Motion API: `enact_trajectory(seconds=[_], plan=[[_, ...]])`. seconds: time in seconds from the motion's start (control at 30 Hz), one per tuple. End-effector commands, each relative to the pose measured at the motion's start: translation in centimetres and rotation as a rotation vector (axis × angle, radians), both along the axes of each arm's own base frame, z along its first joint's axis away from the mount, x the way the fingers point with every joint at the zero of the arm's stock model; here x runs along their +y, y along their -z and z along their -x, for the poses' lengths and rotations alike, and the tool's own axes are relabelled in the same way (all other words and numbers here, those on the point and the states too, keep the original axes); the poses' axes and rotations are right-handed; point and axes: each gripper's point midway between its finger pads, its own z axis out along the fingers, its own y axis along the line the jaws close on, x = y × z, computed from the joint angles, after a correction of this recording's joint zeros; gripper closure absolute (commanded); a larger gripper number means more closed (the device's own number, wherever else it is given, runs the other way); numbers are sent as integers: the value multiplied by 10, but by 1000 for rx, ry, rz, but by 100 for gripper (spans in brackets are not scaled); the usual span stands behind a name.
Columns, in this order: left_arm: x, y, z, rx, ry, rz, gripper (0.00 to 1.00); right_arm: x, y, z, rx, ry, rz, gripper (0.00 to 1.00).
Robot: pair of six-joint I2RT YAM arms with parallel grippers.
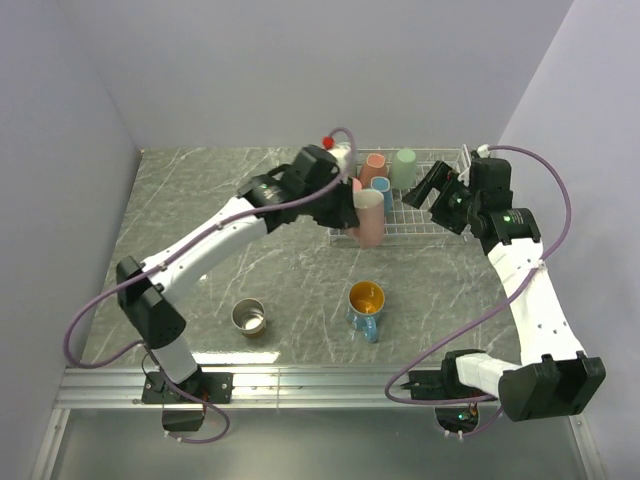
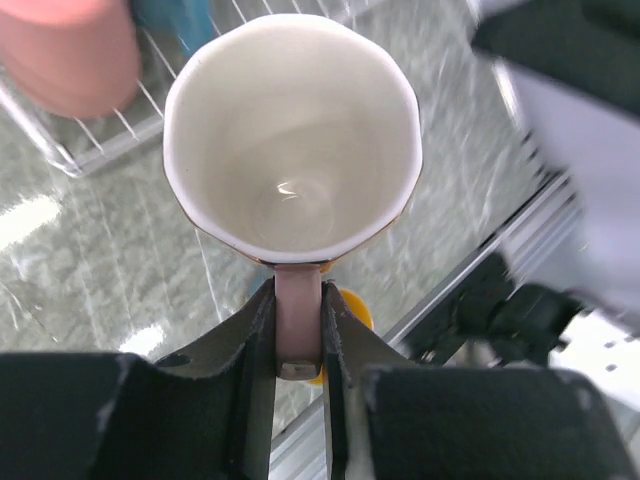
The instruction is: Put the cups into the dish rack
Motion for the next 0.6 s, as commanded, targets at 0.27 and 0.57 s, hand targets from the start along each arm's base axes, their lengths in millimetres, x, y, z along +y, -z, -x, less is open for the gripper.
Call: enact_trajectory(seconds=[0.27, 0.57], plan=[[50, -131, -46, -75, -90, 586, 100, 78, -89, -7, -202, -340, -547, 0], [64, -167, -51, -48, -44, 820, 100, 90, -100, -26, -234, -377, -769, 0]])
